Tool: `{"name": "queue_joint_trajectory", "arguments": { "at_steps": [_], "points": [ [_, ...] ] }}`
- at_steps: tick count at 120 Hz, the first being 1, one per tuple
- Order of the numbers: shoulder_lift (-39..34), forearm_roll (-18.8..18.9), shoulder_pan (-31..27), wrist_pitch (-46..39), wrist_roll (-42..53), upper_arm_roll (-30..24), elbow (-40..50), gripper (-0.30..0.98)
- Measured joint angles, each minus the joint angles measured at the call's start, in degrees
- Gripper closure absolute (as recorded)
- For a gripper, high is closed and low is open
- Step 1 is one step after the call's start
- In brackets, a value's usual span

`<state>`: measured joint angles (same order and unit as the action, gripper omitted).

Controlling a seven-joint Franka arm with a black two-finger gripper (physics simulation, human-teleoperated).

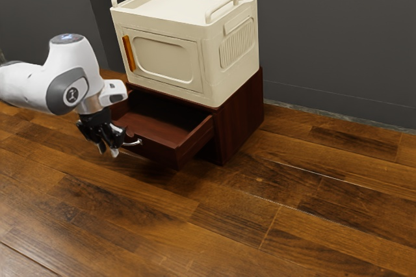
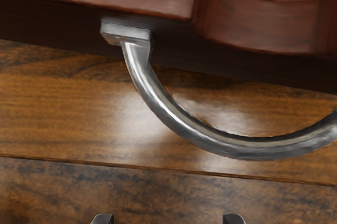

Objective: Push the drawer handle with one arm to close the drawer

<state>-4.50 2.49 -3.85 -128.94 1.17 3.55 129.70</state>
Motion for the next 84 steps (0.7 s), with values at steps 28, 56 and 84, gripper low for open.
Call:
{"name": "queue_joint_trajectory", "arguments": {
  "at_steps": [28, 56, 84],
  "points": [
    [3.14, -1.44, -0.97, -1.96, 1.21, -1.37, -1.92, 0.68],
    [7.26, -1.91, -0.50, -2.89, 2.12, -2.15, -6.57, 0.73],
    [12.54, -1.97, -0.41, -3.03, 2.81, -3.02, -13.75, 0.74]
  ]
}}
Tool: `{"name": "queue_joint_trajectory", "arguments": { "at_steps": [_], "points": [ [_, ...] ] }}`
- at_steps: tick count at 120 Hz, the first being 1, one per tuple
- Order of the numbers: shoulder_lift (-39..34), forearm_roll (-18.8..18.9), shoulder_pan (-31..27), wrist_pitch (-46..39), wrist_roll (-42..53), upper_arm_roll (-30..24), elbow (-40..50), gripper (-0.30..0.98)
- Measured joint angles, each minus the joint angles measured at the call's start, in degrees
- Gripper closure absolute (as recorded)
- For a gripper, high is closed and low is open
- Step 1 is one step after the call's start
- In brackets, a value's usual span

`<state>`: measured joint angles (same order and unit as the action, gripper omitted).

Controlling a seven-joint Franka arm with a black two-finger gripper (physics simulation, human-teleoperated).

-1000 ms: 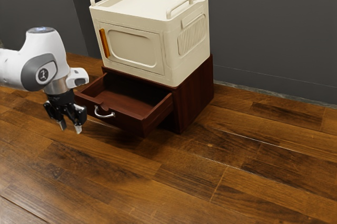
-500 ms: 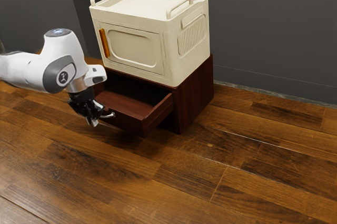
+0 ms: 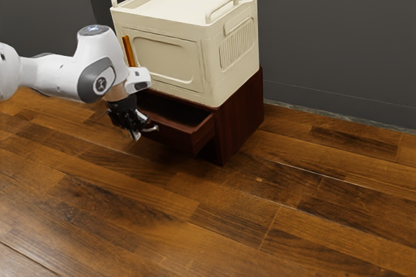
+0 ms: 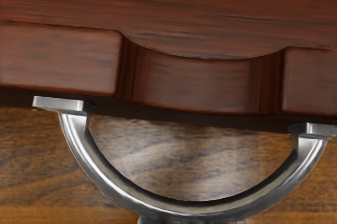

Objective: Push the drawer handle with one arm to close the drawer

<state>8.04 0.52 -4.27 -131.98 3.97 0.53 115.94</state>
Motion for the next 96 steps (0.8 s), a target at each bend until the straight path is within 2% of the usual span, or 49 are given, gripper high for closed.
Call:
{"name": "queue_joint_trajectory", "arguments": {
  "at_steps": [37, 65, 73, 85, 91, 96],
  "points": [
    [9.43, -0.17, 0.03, 0.25, 1.35, -1.15, -13.08, 0.73],
    [13.82, -0.19, -0.18, 0.44, 2.29, -2.03, -18.78, 0.73],
    [9.17, -2.72, -0.01, 0.04, 2.51, -2.15, -11.52, 0.73],
    [-4.14, -6.03, -0.04, 0.02, 2.16, -3.27, 3.01, 0.67],
    [-8.93, -6.95, 0.43, 3.57, 1.37, -3.79, 4.03, 0.58],
    [-10.84, -7.59, 1.02, 8.35, 0.60, -3.99, -0.21, 0.49]
  ]
}}
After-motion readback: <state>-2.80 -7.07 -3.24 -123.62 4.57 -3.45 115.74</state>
